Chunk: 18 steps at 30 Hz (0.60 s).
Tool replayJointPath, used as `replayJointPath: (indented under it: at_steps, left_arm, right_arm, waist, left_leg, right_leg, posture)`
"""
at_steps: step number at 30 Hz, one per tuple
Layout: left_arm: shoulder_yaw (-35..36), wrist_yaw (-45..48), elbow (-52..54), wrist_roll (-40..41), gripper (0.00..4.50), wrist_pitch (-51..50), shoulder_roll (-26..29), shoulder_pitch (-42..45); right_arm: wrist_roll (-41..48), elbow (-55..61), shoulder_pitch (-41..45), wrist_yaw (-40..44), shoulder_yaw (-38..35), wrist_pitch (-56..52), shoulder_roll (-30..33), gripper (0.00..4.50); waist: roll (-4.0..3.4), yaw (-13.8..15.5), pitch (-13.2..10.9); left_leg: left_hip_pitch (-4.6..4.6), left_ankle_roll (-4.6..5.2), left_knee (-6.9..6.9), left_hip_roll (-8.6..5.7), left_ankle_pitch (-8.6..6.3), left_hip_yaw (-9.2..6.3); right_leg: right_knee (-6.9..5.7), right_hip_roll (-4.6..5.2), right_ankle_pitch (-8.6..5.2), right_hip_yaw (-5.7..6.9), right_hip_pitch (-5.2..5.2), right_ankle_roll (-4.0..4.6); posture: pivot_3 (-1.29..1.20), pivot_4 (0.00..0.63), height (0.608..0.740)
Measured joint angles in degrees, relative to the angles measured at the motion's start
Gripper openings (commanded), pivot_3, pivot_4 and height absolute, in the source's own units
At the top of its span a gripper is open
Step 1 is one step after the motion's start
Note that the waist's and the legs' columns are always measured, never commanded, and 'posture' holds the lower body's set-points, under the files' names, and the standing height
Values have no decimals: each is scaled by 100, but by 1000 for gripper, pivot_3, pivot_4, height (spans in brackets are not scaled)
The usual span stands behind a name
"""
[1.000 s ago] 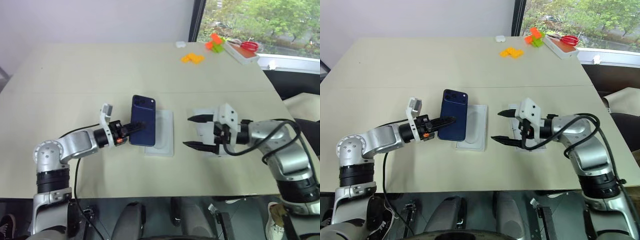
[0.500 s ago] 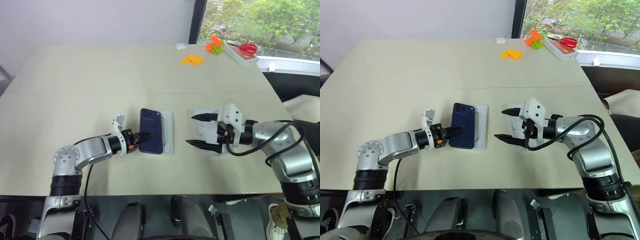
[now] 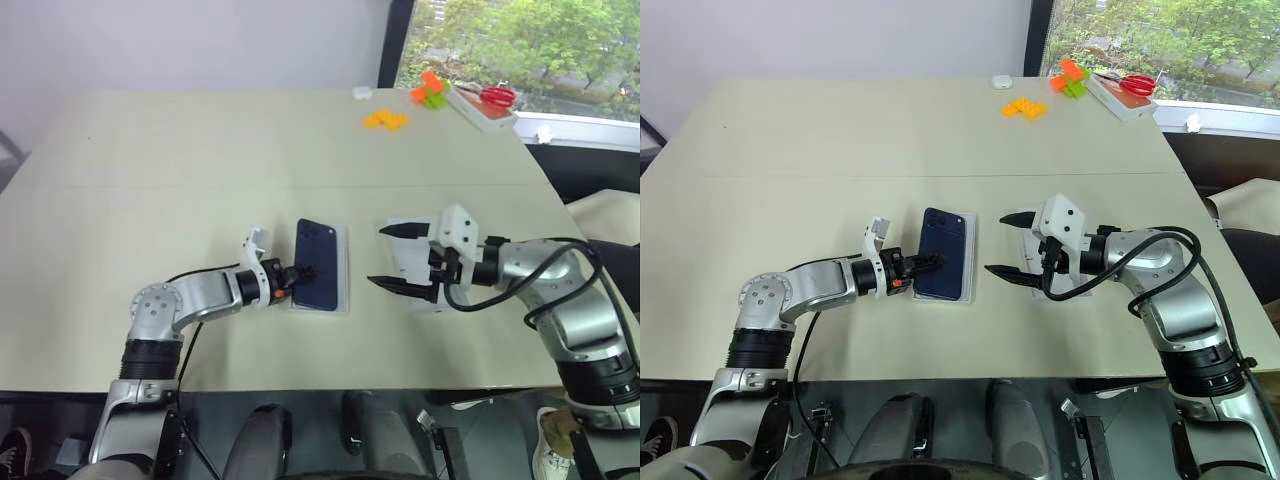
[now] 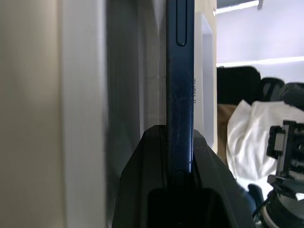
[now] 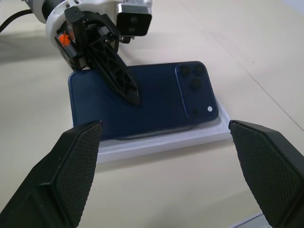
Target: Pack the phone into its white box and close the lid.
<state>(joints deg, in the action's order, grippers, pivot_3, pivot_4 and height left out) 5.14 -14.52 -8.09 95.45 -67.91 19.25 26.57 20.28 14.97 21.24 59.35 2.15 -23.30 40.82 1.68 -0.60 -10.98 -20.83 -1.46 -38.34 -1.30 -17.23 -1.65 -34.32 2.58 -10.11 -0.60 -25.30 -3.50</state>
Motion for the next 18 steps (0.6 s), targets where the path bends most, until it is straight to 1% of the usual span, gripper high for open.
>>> replayJointPath:
  at_steps: [5,7,8,11,14,15,18]
  left_arm:
    - [13,26,-7,-186,0,-7,-183,24]
    - [20,30,-7,-237,1012,-6,-217,24]
    - [28,32,-7,-252,1374,-6,-236,24]
    - [39,87,23,-264,2841,-19,-271,65]
    - [57,104,90,-238,4359,-24,-318,137]
    - [59,88,145,-223,4443,-29,-321,150]
    - [53,-124,178,-203,4443,-67,-287,251]
  right_arm:
    - [-4,0,0,-48,1,0,0,4469]
    - [-6,0,0,-55,1,0,1,4500]
    - [-22,0,-1,-57,1,1,3,4500]
    - [-57,0,-1,-65,2,2,4,4500]
    - [-85,0,-1,-67,8,2,4,4500]
    - [-91,0,-1,-69,8,3,5,4500]
    - [-103,-1,-1,-76,36,9,3,4500]
  waist:
    - [0,1,0]
    - [0,2,0]
    - [0,3,0]
    - [0,5,0]
    - [0,-2,0]
    - [0,-8,0]
    - [0,-14,0]
  left_leg:
    - [1,0,0,0,0,0]
    - [1,0,0,0,0,0]
    - [0,0,0,1,0,0]
    - [2,0,0,1,0,0]
    - [45,1,4,1,-1,1]
    - [51,1,4,2,-1,0]
    - [52,1,4,2,-1,0]
  right_leg:
    - [0,0,0,0,0,0]
    - [0,0,0,0,0,0]
    - [0,0,0,0,0,0]
    - [0,0,0,0,3,0]
    - [6,-2,-6,1,43,6]
    - [8,-4,-12,1,50,14]
    - [8,-7,-24,1,52,-5]
  posture:
    - [0,150,740]
    - [0,150,740]
    - [0,150,740]
    - [0,150,740]
    - [0,150,740]
    - [0,150,740]
    - [0,150,740]
